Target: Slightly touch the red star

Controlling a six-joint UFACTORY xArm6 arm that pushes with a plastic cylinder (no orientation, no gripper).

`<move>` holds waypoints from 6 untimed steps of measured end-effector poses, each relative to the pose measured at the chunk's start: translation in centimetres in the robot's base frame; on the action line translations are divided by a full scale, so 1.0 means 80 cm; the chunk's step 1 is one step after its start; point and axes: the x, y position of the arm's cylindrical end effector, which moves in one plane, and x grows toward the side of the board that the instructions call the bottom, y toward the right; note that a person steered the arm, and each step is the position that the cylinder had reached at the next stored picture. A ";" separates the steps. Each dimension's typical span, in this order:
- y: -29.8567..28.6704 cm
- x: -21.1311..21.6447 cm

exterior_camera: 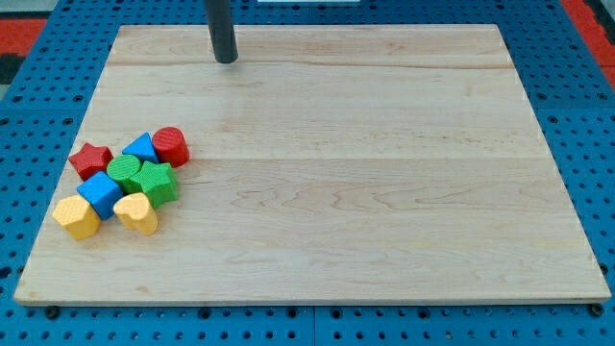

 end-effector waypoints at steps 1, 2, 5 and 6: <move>-0.012 0.042; -0.077 0.121; -0.188 0.206; -0.234 0.198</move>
